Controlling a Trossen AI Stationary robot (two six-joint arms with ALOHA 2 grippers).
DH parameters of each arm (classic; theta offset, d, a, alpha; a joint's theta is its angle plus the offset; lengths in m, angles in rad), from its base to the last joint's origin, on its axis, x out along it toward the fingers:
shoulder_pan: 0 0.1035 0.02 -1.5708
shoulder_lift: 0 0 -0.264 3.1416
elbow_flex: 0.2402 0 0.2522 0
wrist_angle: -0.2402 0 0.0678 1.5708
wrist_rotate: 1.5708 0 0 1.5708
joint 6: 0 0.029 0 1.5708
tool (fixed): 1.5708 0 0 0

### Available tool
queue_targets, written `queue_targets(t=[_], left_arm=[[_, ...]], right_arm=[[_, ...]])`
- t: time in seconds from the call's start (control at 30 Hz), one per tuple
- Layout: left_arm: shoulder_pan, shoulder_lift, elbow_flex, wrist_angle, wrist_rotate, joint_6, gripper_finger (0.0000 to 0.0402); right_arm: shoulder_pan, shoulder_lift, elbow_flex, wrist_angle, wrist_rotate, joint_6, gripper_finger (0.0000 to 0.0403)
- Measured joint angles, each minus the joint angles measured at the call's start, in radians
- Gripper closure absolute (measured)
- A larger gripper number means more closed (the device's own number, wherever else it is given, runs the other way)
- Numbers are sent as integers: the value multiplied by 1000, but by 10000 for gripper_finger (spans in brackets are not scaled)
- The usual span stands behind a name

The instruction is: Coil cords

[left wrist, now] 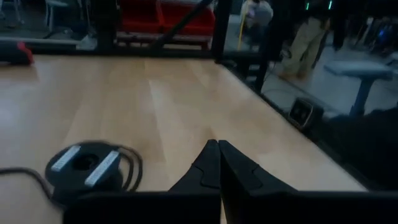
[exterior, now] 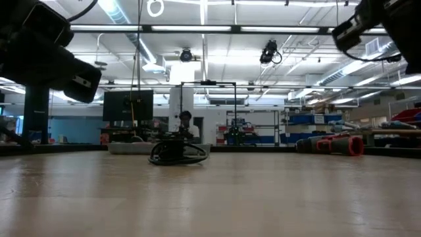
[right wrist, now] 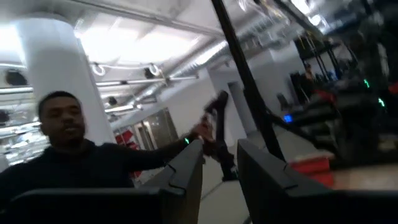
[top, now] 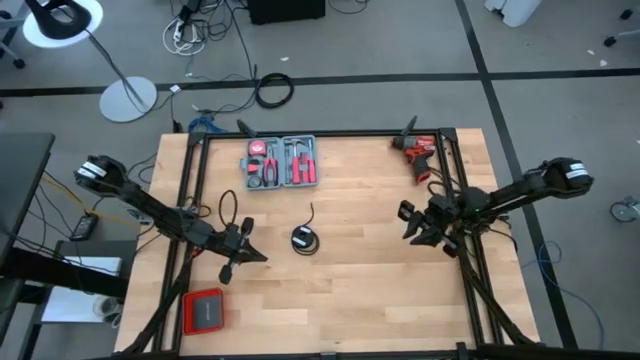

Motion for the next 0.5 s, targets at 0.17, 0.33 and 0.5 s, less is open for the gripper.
queue_targets(t=[0.17, 0.33, 0.5], left_arm=[[0, -147, 0, -288, 0, 0, 401], [0, -270, 0, -526, -1, 0, 401], [0, -399, 0, -703, -1, 0, 401]], right_arm=[[-1, -188, 0, -21, -7, 0, 298], [-1, -338, -1, -31, -8, 0, 299], [-1, -476, -1, -103, -9, 0, 298]])
